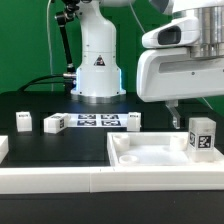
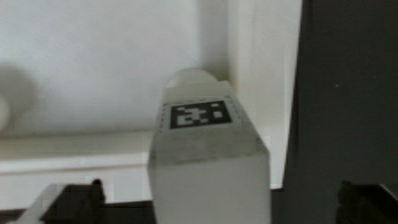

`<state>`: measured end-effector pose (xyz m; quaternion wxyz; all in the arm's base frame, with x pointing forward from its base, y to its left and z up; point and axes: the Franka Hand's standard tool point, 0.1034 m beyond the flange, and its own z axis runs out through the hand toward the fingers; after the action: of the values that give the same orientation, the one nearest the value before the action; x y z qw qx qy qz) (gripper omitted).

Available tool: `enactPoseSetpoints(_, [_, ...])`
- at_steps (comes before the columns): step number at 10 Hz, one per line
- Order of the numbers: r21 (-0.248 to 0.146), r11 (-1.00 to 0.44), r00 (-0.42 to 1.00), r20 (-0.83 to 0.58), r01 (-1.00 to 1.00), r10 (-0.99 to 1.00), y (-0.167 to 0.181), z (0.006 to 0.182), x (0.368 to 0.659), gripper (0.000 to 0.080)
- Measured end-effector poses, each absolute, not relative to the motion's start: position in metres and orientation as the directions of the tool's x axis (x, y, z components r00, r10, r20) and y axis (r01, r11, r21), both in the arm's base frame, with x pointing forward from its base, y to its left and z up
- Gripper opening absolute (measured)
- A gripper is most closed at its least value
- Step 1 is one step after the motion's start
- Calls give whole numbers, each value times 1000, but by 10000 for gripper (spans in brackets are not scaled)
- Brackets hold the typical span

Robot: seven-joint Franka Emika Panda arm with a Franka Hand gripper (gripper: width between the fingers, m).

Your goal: Assemble square table

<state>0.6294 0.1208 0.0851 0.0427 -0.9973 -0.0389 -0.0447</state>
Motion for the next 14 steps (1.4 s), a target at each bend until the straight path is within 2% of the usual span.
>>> enactPoseSetpoints(2, [-79, -990, 990, 97, 114, 107, 119, 84, 629, 649])
enactPoseSetpoints(4, [-79, -990, 990, 97, 114, 106, 119, 84, 629, 384])
enactPoseSetpoints(5, [-79, -990, 990, 97, 114, 106, 119, 84, 629, 384])
enactPoseSetpoints(6, [-80, -991, 990, 96, 106, 98, 119, 84, 629, 287])
enactPoseSetpoints(8, [-83, -994, 993, 94, 73, 65, 118, 84, 630, 288])
enactPoseSetpoints(11, [-111, -978, 980, 72, -176, -184, 116, 84, 630, 288])
enactPoseSetpoints(14, [-123, -881, 885, 38, -458, -465, 114, 84, 629, 288])
